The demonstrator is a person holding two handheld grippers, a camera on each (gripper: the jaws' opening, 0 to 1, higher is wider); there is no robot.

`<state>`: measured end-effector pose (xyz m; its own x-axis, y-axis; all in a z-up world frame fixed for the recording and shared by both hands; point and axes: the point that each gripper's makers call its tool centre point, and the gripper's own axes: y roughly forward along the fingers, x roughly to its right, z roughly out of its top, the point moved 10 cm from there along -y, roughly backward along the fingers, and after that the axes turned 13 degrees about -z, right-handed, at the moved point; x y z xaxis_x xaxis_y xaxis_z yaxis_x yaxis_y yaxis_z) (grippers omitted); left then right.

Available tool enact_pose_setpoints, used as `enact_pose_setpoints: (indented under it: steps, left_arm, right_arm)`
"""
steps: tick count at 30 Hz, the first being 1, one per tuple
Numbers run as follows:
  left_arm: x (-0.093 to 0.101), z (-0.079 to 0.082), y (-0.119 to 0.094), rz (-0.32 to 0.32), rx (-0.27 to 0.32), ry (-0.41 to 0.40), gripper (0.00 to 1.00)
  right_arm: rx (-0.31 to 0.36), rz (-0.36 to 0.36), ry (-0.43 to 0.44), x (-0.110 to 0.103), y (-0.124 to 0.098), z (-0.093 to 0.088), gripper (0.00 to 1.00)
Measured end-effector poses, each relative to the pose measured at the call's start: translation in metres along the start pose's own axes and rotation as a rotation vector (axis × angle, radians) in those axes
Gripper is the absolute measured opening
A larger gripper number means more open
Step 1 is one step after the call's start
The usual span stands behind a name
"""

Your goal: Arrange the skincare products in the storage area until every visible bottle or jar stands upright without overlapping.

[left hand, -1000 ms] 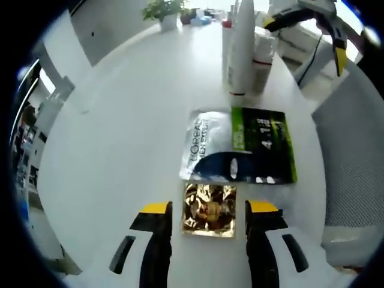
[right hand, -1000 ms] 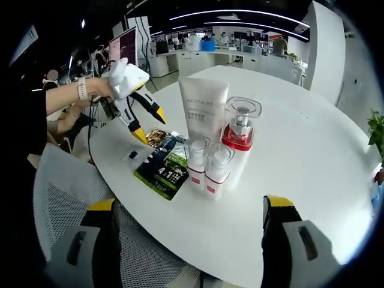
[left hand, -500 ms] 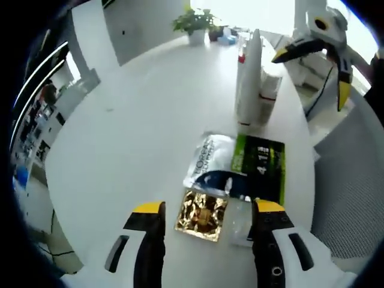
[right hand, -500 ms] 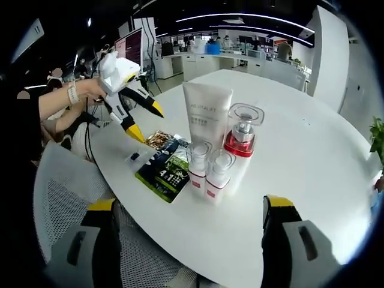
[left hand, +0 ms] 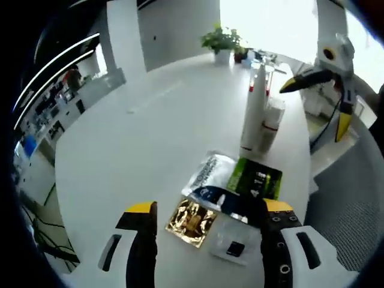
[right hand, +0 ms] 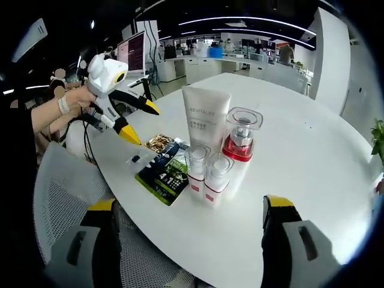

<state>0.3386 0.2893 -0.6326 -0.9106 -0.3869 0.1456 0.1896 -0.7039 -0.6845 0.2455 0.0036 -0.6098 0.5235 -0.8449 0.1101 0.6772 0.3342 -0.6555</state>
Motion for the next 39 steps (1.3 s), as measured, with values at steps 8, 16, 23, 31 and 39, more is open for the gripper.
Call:
enact_pose_setpoints:
  steps: [8, 16, 23, 31, 39]
  left_arm:
    - [0.013, -0.001, -0.013, 0.067, 0.075, -0.057, 0.76]
    - [0.031, -0.004, -0.022, 0.096, 0.079, -0.068, 0.81]
    - [0.043, -0.010, -0.032, 0.119, 0.129, -0.171, 0.91]
    - [0.055, -0.011, -0.041, 0.145, 0.154, -0.181, 0.92]
    - [0.068, -0.008, -0.048, 0.169, 0.192, -0.174, 0.95]
  right_arm:
    - [0.014, 0.006, -0.004, 0.000, -0.003, 0.000, 1.00]
    - [0.022, 0.018, -0.022, -0.004, -0.007, 0.000, 1.00]
    - [0.021, 0.016, -0.025, -0.002, -0.012, -0.001, 1.00]
    - [0.026, 0.014, -0.043, 0.000, -0.017, 0.001, 1.00]
    - [0.027, 0.013, -0.048, 0.002, -0.023, 0.001, 1.00]
